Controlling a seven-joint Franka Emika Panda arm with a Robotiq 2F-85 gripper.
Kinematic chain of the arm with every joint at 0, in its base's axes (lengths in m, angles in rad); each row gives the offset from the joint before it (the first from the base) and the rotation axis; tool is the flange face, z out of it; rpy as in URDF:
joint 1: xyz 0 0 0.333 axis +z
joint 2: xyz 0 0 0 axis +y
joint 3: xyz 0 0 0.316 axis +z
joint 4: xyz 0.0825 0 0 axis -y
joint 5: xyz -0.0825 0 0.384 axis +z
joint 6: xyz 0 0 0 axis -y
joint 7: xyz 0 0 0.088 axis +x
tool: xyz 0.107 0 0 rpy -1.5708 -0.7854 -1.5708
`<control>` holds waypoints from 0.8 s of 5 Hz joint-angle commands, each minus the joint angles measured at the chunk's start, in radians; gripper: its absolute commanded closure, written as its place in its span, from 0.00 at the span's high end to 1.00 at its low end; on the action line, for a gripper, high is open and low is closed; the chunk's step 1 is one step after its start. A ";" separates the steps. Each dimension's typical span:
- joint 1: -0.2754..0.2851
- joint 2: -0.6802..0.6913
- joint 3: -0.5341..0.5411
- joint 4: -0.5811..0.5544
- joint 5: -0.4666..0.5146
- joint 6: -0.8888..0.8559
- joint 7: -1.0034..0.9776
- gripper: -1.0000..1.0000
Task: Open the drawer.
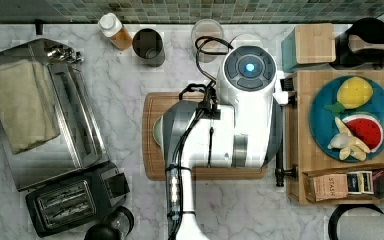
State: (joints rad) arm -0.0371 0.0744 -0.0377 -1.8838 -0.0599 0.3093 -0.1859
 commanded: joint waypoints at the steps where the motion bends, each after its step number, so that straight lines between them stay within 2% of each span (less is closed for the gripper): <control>1: -0.069 -0.102 -0.065 -0.192 -0.060 0.167 -0.438 1.00; 2: -0.098 -0.103 -0.100 -0.274 -0.063 0.331 -0.625 1.00; 3: -0.119 -0.098 -0.111 -0.299 -0.083 0.372 -0.731 1.00; 4: -0.139 -0.091 -0.135 -0.352 -0.074 0.489 -0.834 1.00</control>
State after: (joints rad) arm -0.1145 0.0363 -0.1081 -2.2090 -0.0924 0.7349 -0.9238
